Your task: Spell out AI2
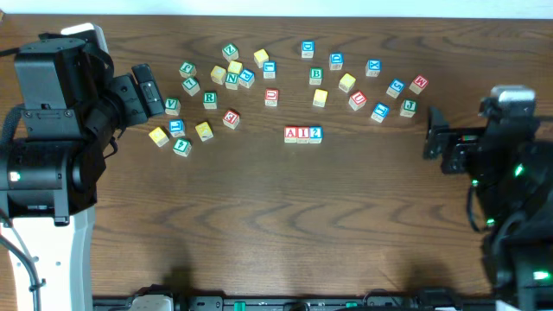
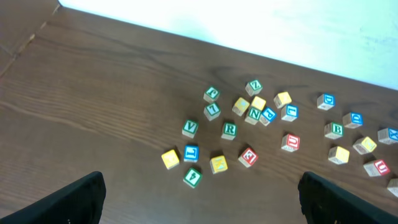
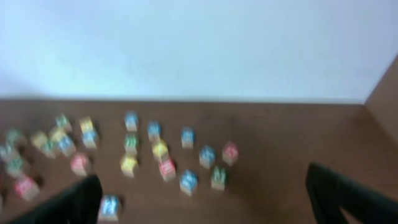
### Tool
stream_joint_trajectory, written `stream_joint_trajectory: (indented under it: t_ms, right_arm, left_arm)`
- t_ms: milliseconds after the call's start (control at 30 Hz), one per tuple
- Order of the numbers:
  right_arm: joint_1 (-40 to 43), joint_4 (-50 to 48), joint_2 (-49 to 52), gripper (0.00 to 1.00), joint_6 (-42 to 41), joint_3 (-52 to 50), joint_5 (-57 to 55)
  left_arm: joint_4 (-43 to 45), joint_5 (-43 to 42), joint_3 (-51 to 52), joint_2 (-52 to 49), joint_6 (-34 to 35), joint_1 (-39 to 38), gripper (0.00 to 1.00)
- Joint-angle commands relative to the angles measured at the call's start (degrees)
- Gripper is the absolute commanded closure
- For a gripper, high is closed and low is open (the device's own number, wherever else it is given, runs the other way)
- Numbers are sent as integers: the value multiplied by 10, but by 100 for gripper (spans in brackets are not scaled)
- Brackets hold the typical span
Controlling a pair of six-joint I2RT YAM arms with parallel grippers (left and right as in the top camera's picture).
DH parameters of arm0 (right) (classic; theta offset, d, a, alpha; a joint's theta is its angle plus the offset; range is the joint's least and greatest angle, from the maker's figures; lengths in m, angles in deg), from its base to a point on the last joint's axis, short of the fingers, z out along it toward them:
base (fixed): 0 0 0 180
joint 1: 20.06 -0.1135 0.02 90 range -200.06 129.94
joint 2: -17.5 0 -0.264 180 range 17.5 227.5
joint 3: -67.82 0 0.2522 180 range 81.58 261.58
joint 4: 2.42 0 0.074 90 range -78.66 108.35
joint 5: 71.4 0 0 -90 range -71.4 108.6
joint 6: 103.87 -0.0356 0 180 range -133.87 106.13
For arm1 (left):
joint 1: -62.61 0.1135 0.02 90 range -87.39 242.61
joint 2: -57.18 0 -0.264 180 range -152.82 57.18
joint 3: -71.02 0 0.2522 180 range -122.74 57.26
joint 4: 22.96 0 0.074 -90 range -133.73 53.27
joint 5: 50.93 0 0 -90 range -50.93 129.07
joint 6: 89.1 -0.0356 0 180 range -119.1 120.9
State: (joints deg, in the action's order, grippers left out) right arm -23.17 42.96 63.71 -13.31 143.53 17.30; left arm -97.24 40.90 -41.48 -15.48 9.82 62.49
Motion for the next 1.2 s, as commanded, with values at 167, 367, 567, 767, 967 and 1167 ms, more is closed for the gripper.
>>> stream_joint_trajectory:
  t_ms: [167, 367, 567, 767, 967, 1167]
  right_arm:
    - [4, -235, -174, 1, 8, -292, 8]
    - [3, -358, -271, 1, 8, -454, 13]
    - [0, -411, -357, 1, 8, -562, 14]
    - [-4, -405, -426, 1, 8, -617, 18]
    - [-25, -317, -459, 1, 8, -616, 12]
    - [-26, -273, -457, 1, 8, -616, 21]
  left_arm:
    - [-1, 1, -9, -3, -8, 1, 2]
    - [-1, 1, -9, -3, -8, 1, 2]
    - [-1, 1, -9, -3, -8, 1, 2]
    - [-1, 1, -9, -3, -8, 1, 2]
    - [-1, 1, -9, -3, -8, 1, 2]
    - [-1, 1, -9, -3, -8, 1, 2]
